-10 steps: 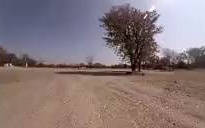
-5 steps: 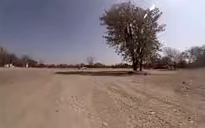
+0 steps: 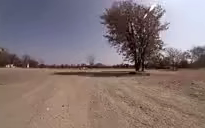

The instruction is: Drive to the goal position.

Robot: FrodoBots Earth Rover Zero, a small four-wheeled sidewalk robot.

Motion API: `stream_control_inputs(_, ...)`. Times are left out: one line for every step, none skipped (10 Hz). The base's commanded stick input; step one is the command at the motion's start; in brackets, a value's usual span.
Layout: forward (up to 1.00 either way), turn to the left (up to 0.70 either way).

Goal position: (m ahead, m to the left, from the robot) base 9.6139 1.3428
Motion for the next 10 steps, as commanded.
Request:
stream_control_inputs(1.0, 0.0)
stream_control_inputs(1.0, 0.0)
stream_control_inputs(1.0, 0.0)
stream_control_inputs(1.0, 0.0)
stream_control_inputs(1.0, 0.0)
stream_control_inputs(1.0, 0.0)
stream_control_inputs(1.0, 0.0)
stream_control_inputs(1.0, 0.0)
stream_control_inputs(1.0, 0.0)
stream_control_inputs(1.0, 0.0)
